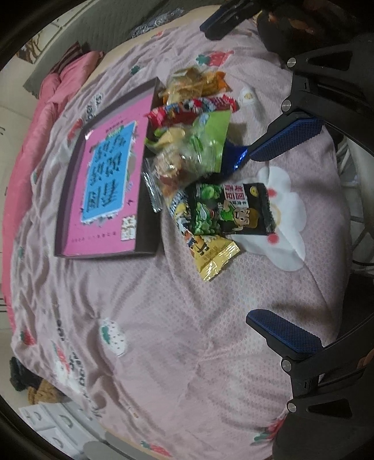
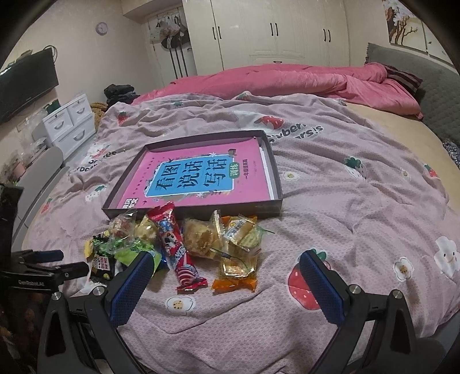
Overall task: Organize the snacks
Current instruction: 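Lower the left tool onto the green seaweed packet while the right tool lowers onto a cracker pack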
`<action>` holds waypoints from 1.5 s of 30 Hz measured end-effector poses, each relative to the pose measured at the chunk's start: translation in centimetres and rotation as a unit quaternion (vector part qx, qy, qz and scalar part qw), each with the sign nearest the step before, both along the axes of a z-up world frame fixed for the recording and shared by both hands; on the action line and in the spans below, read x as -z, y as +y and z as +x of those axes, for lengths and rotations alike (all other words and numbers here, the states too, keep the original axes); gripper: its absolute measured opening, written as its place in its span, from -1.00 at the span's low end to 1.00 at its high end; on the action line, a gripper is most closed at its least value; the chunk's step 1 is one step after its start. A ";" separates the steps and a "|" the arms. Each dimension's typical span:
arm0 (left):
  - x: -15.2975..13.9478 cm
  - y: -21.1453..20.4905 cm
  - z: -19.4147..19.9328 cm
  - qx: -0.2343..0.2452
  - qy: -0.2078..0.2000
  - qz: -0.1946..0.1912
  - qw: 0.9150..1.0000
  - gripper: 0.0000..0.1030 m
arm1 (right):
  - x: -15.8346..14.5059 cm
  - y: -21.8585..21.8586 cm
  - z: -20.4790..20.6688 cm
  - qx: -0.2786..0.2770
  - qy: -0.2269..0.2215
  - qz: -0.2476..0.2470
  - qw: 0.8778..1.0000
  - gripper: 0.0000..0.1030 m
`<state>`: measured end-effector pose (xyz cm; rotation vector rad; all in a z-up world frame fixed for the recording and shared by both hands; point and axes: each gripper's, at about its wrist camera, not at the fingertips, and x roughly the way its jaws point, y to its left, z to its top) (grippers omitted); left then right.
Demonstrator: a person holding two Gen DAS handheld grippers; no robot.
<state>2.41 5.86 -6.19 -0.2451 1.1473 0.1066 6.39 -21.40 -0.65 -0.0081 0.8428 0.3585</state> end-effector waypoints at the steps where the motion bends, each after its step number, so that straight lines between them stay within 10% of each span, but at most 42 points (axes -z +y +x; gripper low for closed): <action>1: 0.3 -0.1 0.2 -0.001 0.004 -0.001 1.000 0.99 | 0.1 -0.1 0.2 0.002 0.001 0.001 1.000 0.98; 12: 1.2 -2.0 1.1 0.006 0.003 0.003 1.000 0.97 | 1.4 -0.8 2.6 0.022 0.017 0.003 1.000 0.98; 23: 2.1 -2.3 2.0 0.004 0.014 -0.013 1.000 0.30 | 4.2 -1.6 5.8 0.055 0.074 0.016 0.996 0.94; 34: 2.6 -2.8 3.1 -0.005 0.011 -0.010 1.000 0.30 | 5.3 -0.2 6.8 0.037 0.087 0.006 0.996 0.14; 45: 3.2 -2.6 3.8 -0.008 0.009 -0.017 1.000 0.07 | 5.2 -1.2 7.2 0.035 0.086 0.032 0.995 -0.22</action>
